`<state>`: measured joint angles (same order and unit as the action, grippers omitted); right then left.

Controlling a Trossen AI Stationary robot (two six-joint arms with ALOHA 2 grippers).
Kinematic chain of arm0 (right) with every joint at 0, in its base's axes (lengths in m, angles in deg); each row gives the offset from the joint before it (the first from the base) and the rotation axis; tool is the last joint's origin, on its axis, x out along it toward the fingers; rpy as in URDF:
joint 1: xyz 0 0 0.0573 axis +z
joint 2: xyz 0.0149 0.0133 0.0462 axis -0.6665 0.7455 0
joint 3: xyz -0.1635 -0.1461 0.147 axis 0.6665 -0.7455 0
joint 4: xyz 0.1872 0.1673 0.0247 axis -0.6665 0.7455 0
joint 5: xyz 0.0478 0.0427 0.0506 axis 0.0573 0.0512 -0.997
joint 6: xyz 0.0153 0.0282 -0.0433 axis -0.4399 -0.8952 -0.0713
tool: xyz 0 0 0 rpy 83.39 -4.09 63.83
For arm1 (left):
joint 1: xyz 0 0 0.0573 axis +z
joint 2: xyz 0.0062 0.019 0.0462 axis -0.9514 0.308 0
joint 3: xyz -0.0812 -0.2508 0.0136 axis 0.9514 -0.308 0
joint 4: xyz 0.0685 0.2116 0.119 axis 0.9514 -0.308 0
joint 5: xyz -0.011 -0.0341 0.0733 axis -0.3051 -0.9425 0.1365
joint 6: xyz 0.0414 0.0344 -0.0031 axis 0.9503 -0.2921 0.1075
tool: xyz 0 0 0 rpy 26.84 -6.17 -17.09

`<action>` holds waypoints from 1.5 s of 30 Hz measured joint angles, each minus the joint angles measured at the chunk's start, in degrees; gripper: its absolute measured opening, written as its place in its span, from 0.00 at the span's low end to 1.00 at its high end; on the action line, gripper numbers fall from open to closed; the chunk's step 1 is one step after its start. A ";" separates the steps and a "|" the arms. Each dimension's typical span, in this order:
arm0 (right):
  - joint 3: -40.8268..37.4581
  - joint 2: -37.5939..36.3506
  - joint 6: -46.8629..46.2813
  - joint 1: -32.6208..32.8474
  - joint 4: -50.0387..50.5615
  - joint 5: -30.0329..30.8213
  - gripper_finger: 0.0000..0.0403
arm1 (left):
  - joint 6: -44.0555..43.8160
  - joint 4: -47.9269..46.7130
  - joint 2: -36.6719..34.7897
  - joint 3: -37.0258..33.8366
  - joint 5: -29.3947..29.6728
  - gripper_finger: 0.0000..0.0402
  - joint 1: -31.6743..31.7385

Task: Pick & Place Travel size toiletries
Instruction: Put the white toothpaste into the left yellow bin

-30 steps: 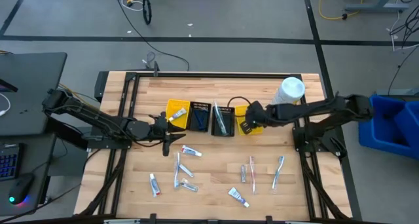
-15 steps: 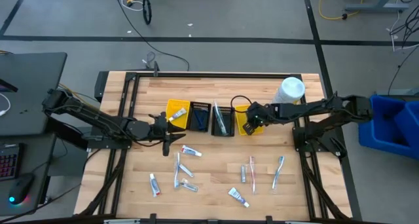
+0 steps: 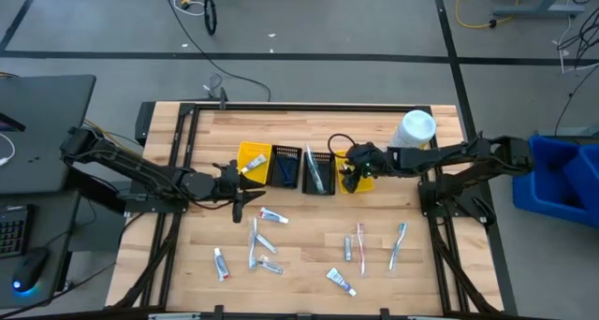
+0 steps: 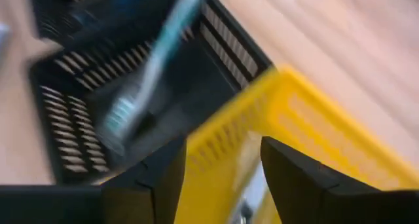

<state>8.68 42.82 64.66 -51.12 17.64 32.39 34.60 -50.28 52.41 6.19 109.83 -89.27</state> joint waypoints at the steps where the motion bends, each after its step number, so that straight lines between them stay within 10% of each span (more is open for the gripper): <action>1: 0.93 -0.09 0.83 0.33 -0.36 -0.03 0.52 | 0.00 0.00 0.00 0.00 0.00 0.27 0.00; 27: 6.90 0.50 9.79 17.68 -16.10 -0.10 0.50 | 3.18 0.19 0.57 0.02 -10.98 0.27 -0.02; 36: 6.90 0.50 9.73 17.89 -16.09 -0.04 0.46 | 7.86 13.66 14.01 0.43 -11.82 0.28 -0.59; 45: 6.90 0.50 9.71 17.89 -16.04 -0.02 0.42 | 11.04 3.60 25.01 9.76 -20.81 0.43 1.08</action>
<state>15.58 43.32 74.37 -33.24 1.60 32.37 45.64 -46.68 77.42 15.95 89.02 -88.19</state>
